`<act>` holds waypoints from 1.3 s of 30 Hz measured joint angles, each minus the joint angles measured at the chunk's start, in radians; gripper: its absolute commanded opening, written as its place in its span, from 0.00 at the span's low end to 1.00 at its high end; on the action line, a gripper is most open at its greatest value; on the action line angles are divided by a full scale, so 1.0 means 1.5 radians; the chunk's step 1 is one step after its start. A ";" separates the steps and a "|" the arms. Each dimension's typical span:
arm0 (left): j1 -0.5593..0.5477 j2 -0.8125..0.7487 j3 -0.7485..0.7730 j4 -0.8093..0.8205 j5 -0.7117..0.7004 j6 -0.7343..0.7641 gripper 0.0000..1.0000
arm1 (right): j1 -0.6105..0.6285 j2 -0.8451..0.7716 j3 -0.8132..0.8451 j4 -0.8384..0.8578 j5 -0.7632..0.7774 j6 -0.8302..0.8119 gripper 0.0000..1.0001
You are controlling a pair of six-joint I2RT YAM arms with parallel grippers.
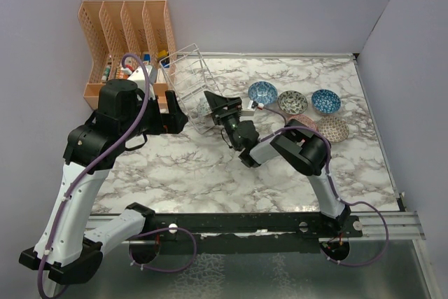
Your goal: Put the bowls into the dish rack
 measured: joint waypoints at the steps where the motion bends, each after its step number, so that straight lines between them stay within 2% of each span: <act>1: 0.000 0.000 0.000 0.000 0.000 0.000 0.99 | 0.000 -0.001 -0.001 -0.001 -0.001 0.004 0.99; 14: 0.000 0.005 0.012 0.000 -0.001 -0.005 0.99 | 0.000 -0.047 -0.075 -0.035 -0.002 0.035 0.99; 24: 0.000 0.013 0.025 -0.001 -0.004 -0.008 0.99 | -0.001 -0.179 -0.179 -0.118 -0.012 0.040 0.99; 27: 0.000 0.017 0.035 -0.004 -0.005 -0.008 0.99 | -0.004 -0.247 -0.199 -0.203 -0.034 0.030 0.99; 31: 0.000 0.020 0.048 -0.005 -0.007 -0.008 0.99 | -0.005 -0.387 -0.189 -0.399 -0.063 -0.016 0.99; 34: 0.000 0.025 0.060 -0.005 -0.007 -0.008 0.99 | -0.005 -0.495 -0.122 -0.620 -0.063 -0.081 0.99; 39: 0.000 0.030 0.074 -0.005 -0.012 -0.008 0.99 | -0.013 -0.603 0.029 -0.948 -0.019 -0.191 0.99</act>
